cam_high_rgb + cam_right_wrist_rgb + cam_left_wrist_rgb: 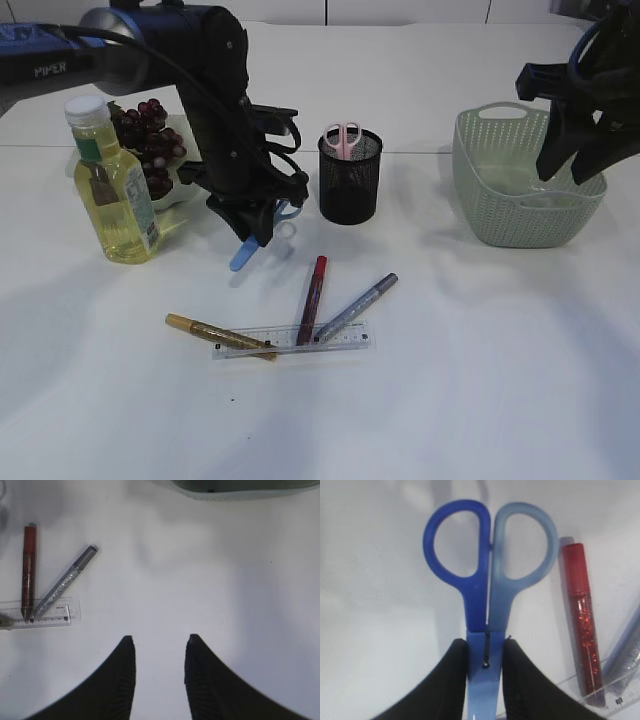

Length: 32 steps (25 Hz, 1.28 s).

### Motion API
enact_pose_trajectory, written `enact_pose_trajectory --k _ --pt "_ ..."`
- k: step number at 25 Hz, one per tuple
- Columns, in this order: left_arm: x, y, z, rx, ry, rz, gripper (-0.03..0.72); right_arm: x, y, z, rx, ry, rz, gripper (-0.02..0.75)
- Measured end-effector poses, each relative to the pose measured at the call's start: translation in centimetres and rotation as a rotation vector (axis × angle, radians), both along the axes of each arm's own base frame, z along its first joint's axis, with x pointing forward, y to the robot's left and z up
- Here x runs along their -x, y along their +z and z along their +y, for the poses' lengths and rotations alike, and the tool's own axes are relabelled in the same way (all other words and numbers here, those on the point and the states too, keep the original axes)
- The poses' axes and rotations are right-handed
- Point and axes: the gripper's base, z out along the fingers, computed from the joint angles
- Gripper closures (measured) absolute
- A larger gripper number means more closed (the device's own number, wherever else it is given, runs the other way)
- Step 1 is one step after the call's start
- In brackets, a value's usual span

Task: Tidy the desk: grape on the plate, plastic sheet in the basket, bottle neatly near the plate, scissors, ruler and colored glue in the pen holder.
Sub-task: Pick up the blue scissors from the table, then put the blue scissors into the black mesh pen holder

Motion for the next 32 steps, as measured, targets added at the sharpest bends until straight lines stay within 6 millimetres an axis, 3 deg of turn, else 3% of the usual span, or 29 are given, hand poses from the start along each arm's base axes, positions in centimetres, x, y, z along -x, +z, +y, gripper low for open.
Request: enact_pose_trajectory --k 7,17,32 --pt "0.4 3.1 0.1 0.03 -0.001 -0.056 0.526 0.0 0.0 0.0 0.0 0.0 0.0 0.456" --pt "0.5 4.2 0.2 0.042 -0.001 -0.08 0.526 0.0 0.0 0.0 -0.001 0.0 0.0 0.456" --pt "-1.4 8.4 -0.6 0.204 0.025 -0.426 0.526 0.0 0.0 -0.1 0.015 0.001 -0.002 0.457"
